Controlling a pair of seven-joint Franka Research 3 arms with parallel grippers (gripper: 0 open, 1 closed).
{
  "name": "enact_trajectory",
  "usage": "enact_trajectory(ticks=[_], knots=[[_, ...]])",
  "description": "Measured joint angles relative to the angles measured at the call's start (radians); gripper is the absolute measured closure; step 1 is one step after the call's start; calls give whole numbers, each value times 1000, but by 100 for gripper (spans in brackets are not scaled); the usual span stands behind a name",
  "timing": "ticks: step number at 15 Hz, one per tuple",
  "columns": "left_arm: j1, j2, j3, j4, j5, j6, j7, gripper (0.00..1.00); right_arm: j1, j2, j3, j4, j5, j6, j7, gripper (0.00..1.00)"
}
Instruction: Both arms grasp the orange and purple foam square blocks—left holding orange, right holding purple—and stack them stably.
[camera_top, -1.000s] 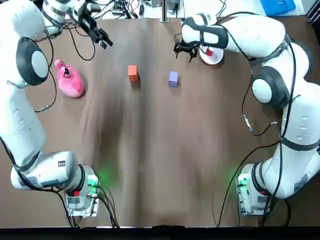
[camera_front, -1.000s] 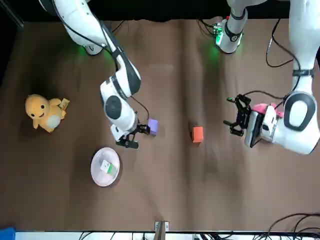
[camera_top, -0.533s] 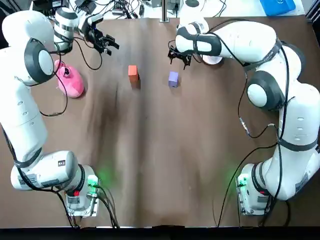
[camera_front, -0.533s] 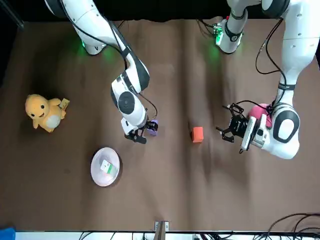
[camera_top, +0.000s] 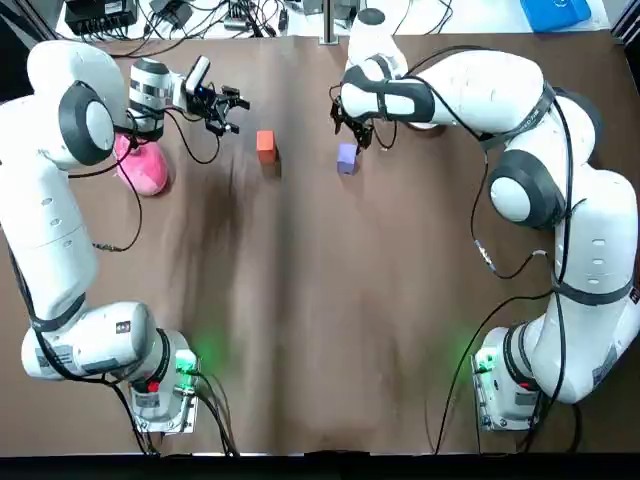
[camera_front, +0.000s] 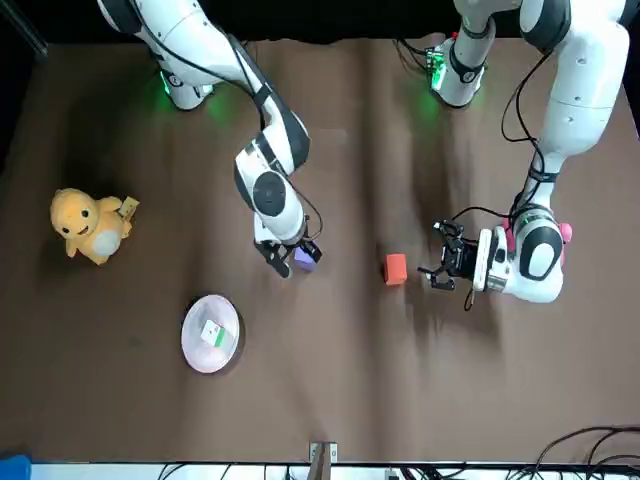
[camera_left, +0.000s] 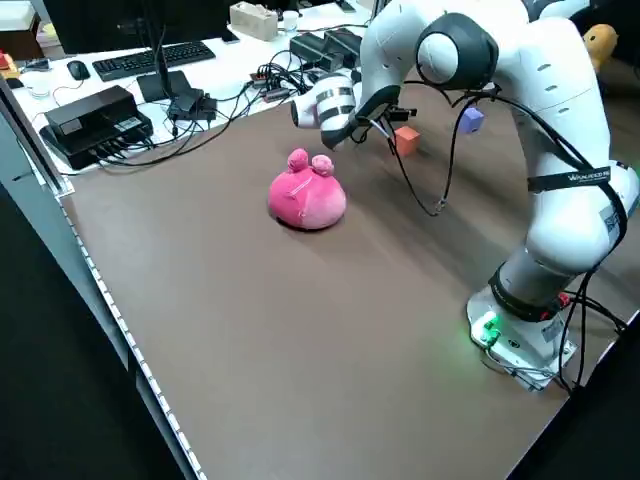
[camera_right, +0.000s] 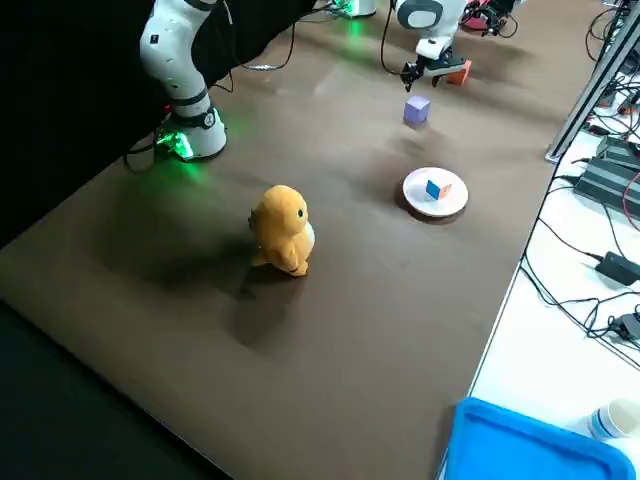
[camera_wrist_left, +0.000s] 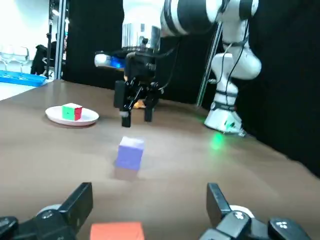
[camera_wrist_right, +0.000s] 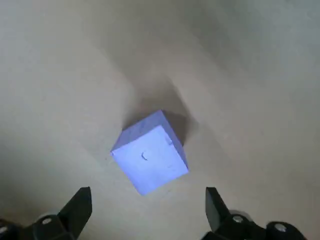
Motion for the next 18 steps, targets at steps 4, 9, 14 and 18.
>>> enact_trajectory(ticks=[4, 9, 14, 18], knots=[[-11, 36, -2, -8, -34, 68, 147, 0, 0, 7, -12, 1, 0, -56, 66, 0], [-18, 78, -2, -10, -124, 105, 189, 0, -2, 6, -22, 22, -7, -95, 341, 0], [-21, 107, -2, -12, -131, 105, 278, 0, -2, 7, -27, 40, -34, -105, 609, 0], [-33, 128, -5, -15, -133, 105, 364, 0, 5, 8, -27, 40, -144, -105, 878, 0]])
